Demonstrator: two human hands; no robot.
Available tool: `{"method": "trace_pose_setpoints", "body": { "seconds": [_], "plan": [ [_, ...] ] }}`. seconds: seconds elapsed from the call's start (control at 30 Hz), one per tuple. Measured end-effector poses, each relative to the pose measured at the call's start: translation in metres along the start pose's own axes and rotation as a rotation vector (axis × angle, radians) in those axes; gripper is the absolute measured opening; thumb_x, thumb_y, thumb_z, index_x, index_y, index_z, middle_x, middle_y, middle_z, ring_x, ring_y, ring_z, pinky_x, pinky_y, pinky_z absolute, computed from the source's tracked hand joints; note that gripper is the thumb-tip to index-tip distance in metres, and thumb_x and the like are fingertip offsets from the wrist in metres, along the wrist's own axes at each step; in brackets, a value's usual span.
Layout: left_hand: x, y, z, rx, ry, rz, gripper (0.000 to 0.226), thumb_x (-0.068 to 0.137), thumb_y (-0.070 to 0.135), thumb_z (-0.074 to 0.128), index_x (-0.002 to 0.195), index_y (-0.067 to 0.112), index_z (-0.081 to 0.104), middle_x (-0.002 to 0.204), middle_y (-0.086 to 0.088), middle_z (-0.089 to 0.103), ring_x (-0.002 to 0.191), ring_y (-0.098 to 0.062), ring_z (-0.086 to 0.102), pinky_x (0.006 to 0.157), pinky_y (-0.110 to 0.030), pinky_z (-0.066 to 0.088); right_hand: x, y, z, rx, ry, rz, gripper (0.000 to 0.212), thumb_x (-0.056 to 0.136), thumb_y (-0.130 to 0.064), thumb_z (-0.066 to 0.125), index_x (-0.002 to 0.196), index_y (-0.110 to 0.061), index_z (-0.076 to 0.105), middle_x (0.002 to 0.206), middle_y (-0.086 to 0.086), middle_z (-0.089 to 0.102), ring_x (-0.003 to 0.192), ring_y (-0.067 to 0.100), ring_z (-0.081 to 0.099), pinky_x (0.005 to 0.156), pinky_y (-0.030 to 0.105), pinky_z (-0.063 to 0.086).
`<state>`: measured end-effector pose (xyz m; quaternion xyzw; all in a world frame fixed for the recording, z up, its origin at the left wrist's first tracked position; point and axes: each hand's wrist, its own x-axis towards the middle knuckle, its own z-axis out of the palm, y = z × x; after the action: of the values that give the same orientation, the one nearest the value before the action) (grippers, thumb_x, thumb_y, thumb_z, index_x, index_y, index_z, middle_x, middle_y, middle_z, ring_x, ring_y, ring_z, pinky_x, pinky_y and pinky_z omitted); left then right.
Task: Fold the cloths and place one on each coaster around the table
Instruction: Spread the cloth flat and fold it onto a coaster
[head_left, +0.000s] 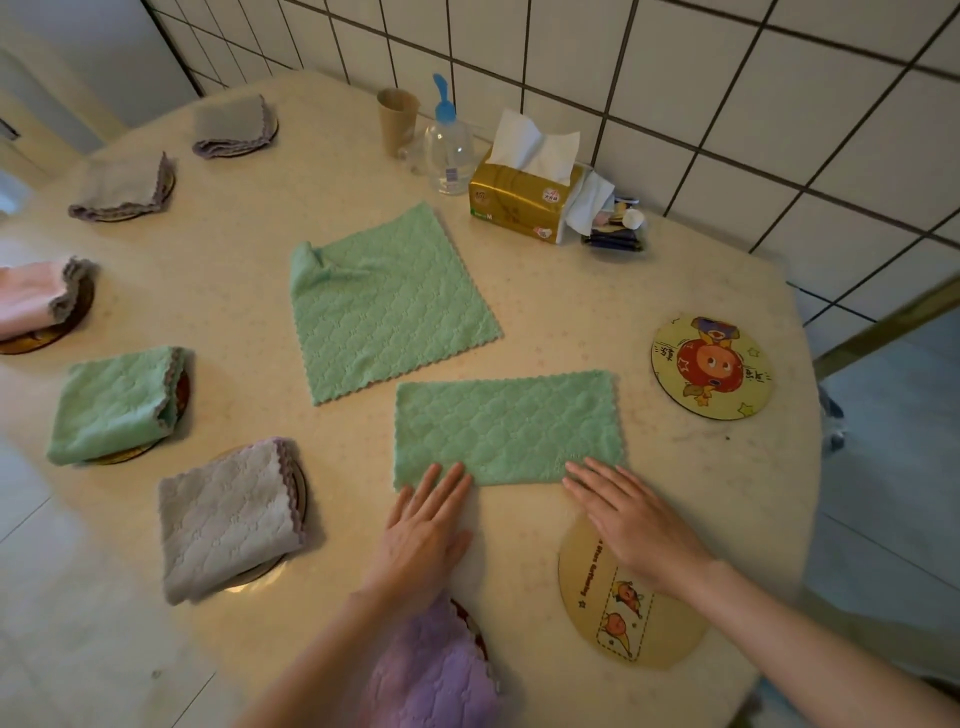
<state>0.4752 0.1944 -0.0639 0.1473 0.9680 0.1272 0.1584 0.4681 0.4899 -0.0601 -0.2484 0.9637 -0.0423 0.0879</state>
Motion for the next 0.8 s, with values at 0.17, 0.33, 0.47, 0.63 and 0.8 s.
{"method": "trace_pose_setpoints", "body": {
  "seconds": [0.17, 0.33, 0.47, 0.63, 0.8],
  "plan": [
    [-0.025, -0.02, -0.011, -0.051, 0.003, -0.178, 0.079, 0.078, 0.058, 0.006, 0.151, 0.028, 0.007, 0.155, 0.015, -0.007, 0.145, -0.015, -0.011, 0.115, -0.036, -0.001, -0.008, 0.011, -0.017, 0.123, -0.017, 0.053, 0.066, 0.087, 0.01, 0.038, 0.146, -0.015, 0.026, 0.152, -0.006, 0.023, 0.14, 0.011, 0.022, 0.114, 0.03, 0.013],
    [-0.027, -0.015, -0.015, -0.021, -0.026, -0.243, 0.066, 0.094, 0.049, 0.031, 0.152, 0.027, 0.007, 0.158, 0.01, -0.006, 0.143, -0.021, -0.018, 0.117, -0.046, 0.001, 0.017, 0.007, -0.024, 0.004, -0.019, 0.088, 0.07, 0.065, 0.014, 0.066, 0.129, -0.008, 0.051, 0.127, 0.005, 0.057, 0.116, 0.022, 0.054, 0.096, 0.034, 0.047],
    [-0.019, -0.004, -0.025, 0.009, -0.023, -0.28, 0.06, 0.097, 0.039, 0.039, 0.151, 0.027, 0.016, 0.16, 0.007, 0.002, 0.146, -0.025, -0.012, 0.117, -0.045, 0.004, 0.035, 0.004, -0.028, -0.083, -0.004, 0.095, 0.065, 0.058, 0.016, 0.066, 0.116, -0.011, 0.055, 0.109, 0.003, 0.057, 0.098, 0.021, 0.054, 0.079, 0.032, 0.048],
    [-0.001, 0.026, -0.024, -0.049, 0.157, -0.147, 0.058, 0.09, 0.029, 0.056, 0.144, 0.021, 0.037, 0.154, -0.002, 0.03, 0.146, -0.027, 0.015, 0.116, -0.043, 0.018, 0.043, 0.003, -0.042, -0.086, 0.066, 0.08, 0.039, 0.065, 0.009, 0.068, 0.096, -0.014, 0.064, 0.091, 0.0, 0.062, 0.081, 0.019, 0.056, 0.067, 0.031, 0.043],
    [0.01, 0.082, -0.012, -0.086, 0.096, 0.008, 0.075, 0.092, 0.028, 0.053, 0.152, 0.029, 0.007, 0.159, 0.004, 0.012, 0.147, -0.021, 0.005, 0.12, -0.04, 0.011, 0.006, -0.024, -0.056, 0.049, 0.152, -0.03, 0.024, 0.076, -0.008, 0.064, 0.099, -0.014, 0.067, 0.092, -0.001, 0.065, 0.083, 0.018, 0.06, 0.07, 0.031, 0.048]
  ]
}}
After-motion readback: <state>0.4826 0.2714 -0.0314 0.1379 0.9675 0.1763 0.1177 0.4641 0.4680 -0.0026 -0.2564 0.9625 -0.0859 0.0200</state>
